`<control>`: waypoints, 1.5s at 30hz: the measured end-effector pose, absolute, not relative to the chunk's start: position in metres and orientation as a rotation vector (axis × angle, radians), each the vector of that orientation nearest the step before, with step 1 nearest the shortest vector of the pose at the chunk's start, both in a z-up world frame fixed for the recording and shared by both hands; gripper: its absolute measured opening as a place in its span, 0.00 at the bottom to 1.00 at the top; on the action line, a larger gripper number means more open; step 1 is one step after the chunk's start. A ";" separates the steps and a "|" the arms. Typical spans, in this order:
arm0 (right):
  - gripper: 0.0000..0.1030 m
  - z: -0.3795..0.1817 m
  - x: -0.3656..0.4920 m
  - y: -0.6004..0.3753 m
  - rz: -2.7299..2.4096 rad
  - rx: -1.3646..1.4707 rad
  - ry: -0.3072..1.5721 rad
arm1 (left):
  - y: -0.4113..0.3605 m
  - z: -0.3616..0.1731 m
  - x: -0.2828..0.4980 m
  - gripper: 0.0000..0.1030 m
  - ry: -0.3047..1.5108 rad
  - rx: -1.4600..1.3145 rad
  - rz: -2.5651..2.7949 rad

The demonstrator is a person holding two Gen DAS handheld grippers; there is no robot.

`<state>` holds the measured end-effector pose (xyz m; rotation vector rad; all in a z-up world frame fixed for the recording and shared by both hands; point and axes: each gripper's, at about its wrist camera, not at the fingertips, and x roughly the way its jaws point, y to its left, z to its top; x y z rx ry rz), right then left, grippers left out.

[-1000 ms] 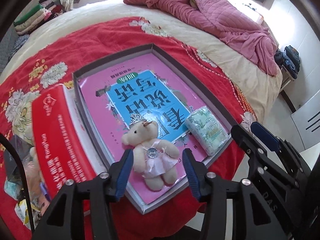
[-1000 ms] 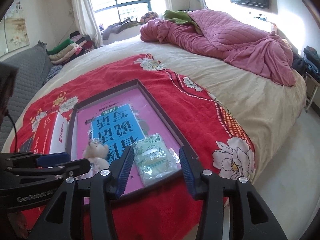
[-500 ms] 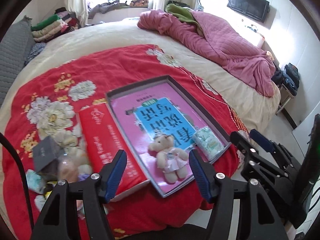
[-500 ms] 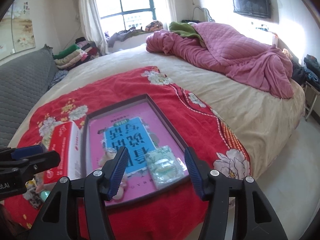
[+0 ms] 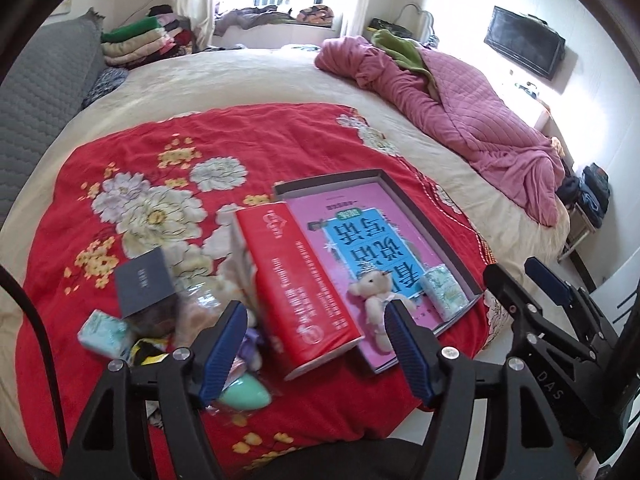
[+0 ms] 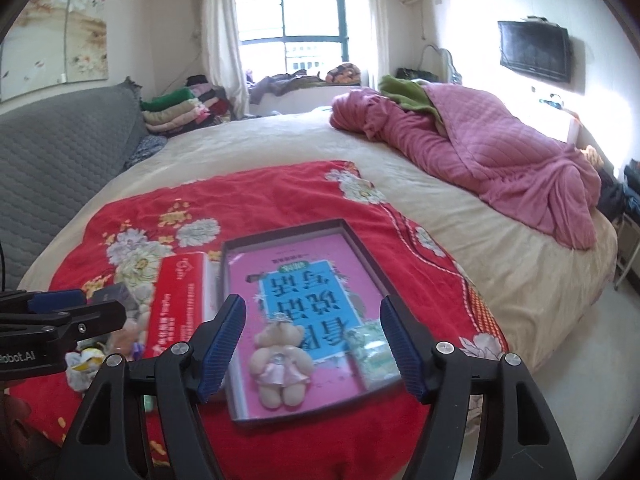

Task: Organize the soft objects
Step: 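Move both tools back over the remaining pile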

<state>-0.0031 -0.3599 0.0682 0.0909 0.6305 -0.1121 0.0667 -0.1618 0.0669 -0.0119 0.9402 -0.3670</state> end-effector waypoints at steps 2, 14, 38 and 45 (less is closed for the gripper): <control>0.70 0.073 -0.005 -0.350 -0.102 0.077 0.617 | -0.152 0.069 0.065 0.69 0.935 -0.021 -0.358; 0.71 0.094 -0.009 -0.307 -0.030 0.050 0.589 | -0.086 0.074 0.054 0.69 0.931 -0.077 -0.283; 0.71 0.090 -0.003 -0.223 0.136 -0.047 0.627 | 0.061 0.054 0.061 0.69 0.970 -0.219 -0.040; 0.71 0.074 0.003 -0.199 0.175 -0.095 0.666 | 0.075 0.034 0.063 0.69 1.005 -0.236 -0.023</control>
